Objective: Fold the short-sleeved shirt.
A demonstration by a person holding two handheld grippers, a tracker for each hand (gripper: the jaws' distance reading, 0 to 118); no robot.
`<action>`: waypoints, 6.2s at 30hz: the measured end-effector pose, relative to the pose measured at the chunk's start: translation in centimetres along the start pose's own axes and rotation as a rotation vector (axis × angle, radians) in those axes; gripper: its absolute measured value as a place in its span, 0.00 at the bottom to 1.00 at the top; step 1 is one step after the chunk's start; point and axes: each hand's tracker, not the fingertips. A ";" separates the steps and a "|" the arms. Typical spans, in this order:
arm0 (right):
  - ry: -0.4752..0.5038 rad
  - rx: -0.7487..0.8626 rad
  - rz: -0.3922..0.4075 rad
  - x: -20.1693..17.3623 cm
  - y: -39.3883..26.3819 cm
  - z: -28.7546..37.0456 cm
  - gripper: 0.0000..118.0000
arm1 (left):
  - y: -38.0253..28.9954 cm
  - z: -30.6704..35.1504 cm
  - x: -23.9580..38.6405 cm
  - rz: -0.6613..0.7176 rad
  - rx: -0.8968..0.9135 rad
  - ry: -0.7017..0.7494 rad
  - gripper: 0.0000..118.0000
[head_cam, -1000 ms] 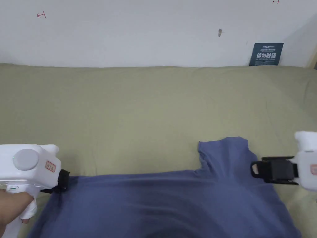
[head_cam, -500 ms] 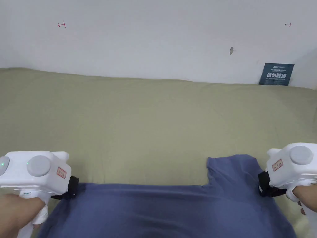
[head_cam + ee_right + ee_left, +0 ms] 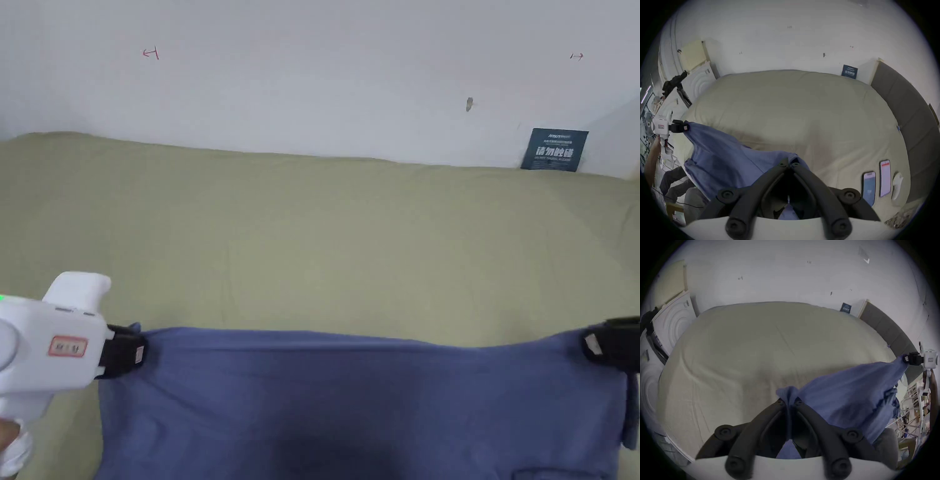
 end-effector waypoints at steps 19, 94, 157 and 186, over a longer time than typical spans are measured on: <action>-0.056 -0.188 -0.197 1.2 -21.7 -1.0 0.00 | -19.9 0.9 -2.4 0.178 -0.093 -0.092 0.10; -0.128 0.450 -0.114 -9.8 -17.4 13.9 0.00 | -10.0 0.5 21.8 -0.049 -0.135 -0.396 0.12; -0.063 0.351 -0.024 -12.3 -17.4 11.9 0.00 | -18.3 -9.3 7.8 0.753 -0.254 -0.916 1.00; -0.073 0.350 0.002 -12.0 -16.2 11.0 0.00 | -10.6 11.2 1.0 0.458 0.042 -0.285 0.09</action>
